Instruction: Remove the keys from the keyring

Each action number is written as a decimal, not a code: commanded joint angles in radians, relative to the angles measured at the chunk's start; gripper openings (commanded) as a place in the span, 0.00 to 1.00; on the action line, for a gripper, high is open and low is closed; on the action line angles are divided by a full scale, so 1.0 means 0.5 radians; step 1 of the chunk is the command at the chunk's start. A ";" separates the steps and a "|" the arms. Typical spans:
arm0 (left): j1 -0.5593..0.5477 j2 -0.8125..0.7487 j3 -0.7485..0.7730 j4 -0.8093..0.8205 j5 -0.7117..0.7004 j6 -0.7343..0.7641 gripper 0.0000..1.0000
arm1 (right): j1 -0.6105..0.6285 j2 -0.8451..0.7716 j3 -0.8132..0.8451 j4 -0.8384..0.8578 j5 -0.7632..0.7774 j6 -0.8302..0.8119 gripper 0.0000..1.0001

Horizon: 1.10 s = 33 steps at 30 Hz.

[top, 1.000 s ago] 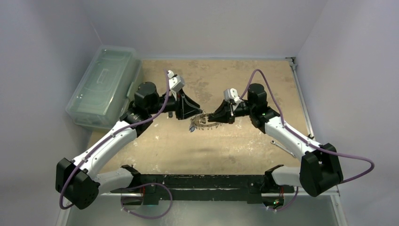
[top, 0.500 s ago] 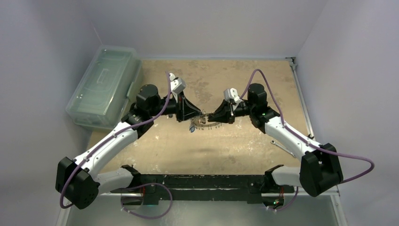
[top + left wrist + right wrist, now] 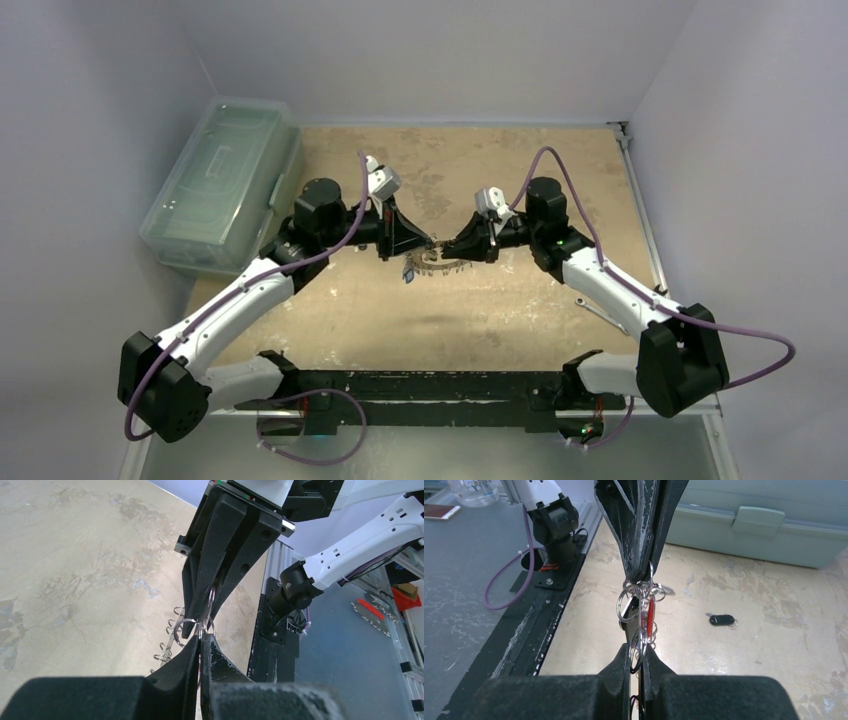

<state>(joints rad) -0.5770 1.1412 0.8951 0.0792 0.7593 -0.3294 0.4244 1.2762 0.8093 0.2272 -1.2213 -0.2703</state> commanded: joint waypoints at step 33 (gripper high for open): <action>-0.196 0.570 0.732 -1.305 -0.314 0.134 0.00 | 0.016 -0.055 0.198 -0.827 0.610 -1.577 0.00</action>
<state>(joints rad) -0.6701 1.4075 1.2407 -0.5098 0.5472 -0.2020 0.4381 1.2762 0.8642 -0.1764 -0.9325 -0.9180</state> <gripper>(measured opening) 0.009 0.064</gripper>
